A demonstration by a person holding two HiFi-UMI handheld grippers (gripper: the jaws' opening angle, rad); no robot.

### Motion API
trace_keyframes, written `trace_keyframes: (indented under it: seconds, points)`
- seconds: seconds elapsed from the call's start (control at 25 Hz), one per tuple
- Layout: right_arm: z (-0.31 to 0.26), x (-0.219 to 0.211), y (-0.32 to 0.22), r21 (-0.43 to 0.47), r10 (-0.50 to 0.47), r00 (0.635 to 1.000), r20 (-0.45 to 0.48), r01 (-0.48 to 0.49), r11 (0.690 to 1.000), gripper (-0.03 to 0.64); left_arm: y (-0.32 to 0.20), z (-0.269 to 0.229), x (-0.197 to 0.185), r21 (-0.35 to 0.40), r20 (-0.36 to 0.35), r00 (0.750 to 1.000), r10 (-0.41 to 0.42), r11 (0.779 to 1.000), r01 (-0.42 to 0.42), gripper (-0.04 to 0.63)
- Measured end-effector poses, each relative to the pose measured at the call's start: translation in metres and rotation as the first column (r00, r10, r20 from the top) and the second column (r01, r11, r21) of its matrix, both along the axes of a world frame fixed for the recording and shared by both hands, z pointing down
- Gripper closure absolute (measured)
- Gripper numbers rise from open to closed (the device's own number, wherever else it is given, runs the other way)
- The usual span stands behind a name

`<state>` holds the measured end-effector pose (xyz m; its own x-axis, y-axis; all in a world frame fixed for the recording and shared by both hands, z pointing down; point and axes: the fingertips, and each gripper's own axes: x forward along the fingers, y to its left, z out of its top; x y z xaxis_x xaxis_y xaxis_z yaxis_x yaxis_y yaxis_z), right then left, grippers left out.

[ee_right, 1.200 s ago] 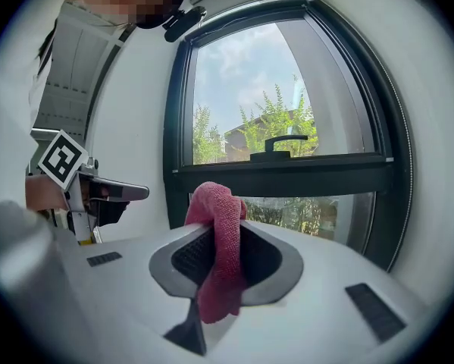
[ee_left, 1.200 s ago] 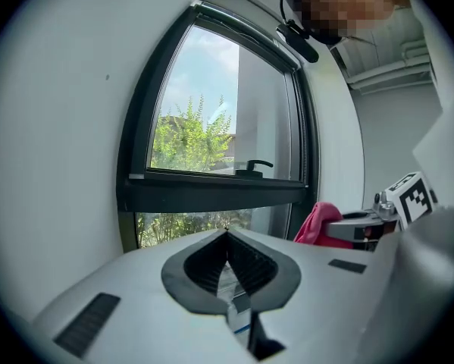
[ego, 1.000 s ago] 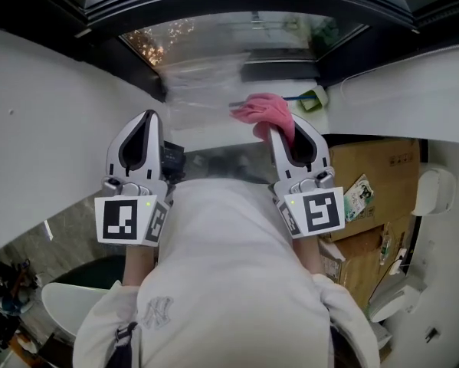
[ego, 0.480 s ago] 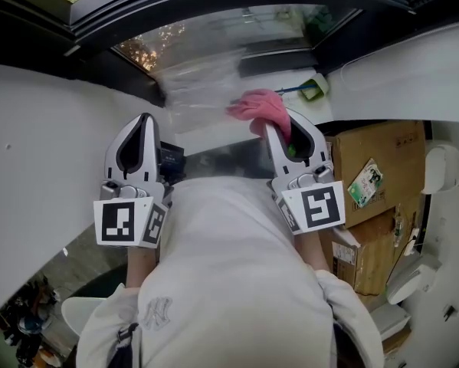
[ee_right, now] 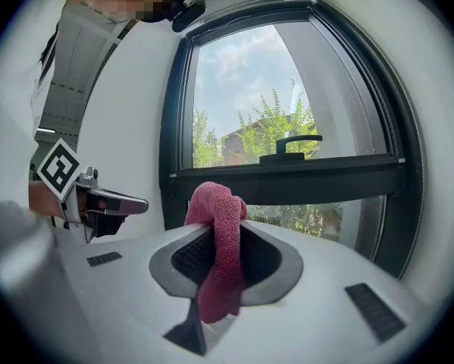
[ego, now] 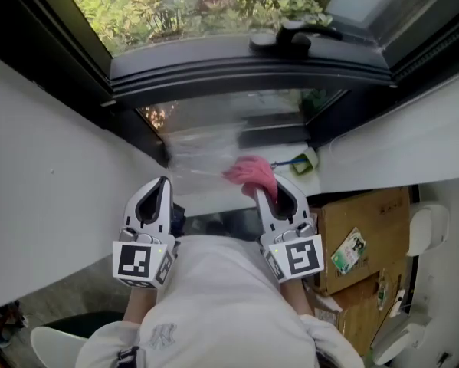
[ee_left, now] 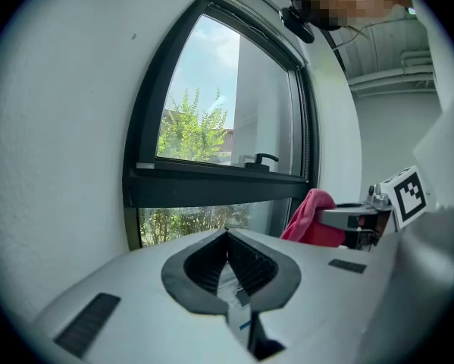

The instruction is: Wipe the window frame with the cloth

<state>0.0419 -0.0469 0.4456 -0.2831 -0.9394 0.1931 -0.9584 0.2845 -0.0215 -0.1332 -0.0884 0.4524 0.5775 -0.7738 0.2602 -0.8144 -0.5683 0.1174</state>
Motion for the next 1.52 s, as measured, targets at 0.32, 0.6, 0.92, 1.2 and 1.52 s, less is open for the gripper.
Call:
trace_keyframes:
  seconds: [0.32, 0.6, 0.92, 1.2, 1.52]
  points:
    - [-0.07, -0.033, -0.033, 0.152, -0.157, 0.988, 0.009, 0.154, 0.976, 0.535, 0.013, -0.008, 0.009, -0.045, -0.006, 1.0, 0.02, 0.999, -0.02, 0.586]
    - [-0.184, -0.088, -0.088, 0.399, -0.332, 0.94, -0.079, 0.335, 0.854, 0.536, 0.013, -0.03, -0.003, 0.01, -0.054, 0.998, -0.043, 0.999, 0.044, 0.586]
    - [-0.318, -0.137, -0.134, 0.614, -0.412, 0.904, -0.114, 0.39, 0.686, 0.537, 0.015, -0.042, -0.016, 0.037, -0.114, 0.99, -0.086, 0.995, 0.091, 0.586]
    - [-0.399, -0.183, -0.183, 0.662, -0.482, 0.868, -0.119, 0.431, 0.613, 0.537, 0.016, -0.048, -0.025, 0.044, -0.147, 0.985, -0.093, 0.994, 0.1, 0.586]
    - [-0.45, -0.213, -0.209, 0.715, -0.505, 0.856, -0.108, 0.42, 0.559, 0.537, 0.02, -0.044, -0.031, 0.023, -0.179, 0.982, -0.055, 0.998, 0.06, 0.584]
